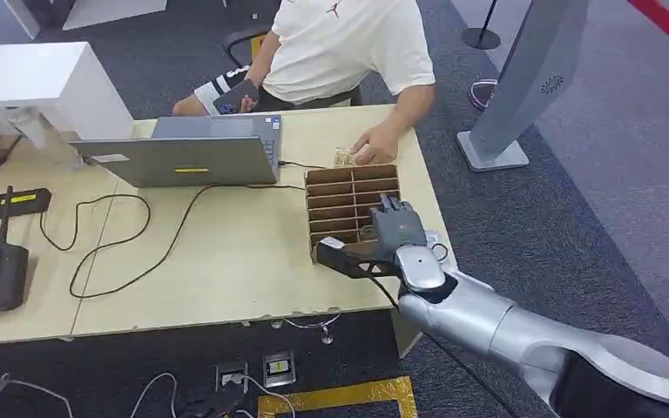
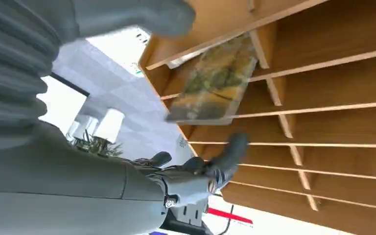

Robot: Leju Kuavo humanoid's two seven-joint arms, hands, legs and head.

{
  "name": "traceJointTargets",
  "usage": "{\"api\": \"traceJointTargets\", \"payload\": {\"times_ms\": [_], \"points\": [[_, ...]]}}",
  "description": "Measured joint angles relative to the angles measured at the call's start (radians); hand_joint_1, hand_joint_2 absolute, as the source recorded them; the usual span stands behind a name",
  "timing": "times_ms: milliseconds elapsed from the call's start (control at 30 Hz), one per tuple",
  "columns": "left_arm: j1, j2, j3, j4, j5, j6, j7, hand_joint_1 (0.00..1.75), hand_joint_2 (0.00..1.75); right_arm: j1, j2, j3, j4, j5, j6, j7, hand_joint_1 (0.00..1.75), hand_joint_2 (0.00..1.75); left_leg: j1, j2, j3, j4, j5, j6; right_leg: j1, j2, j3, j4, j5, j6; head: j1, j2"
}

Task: Pass the card to the sensor for recognition and then transmit it.

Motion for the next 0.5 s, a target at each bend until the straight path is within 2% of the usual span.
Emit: {"api": "traceJointTargets", "payload": {"times_ms": [500], "points": [[0.000,0.002,0.000,0.000,0.000,0.000,-0.003,0.00,0.00,0.000,0.018,0.001,0.011,0.001,0.001,-0.008,0.00,1.75,0.000,0.000,0.000,0.000,0.000,0.000,0.000,0.000,0.000,0.000,0.000,0.000,0.000,0.000]]}}
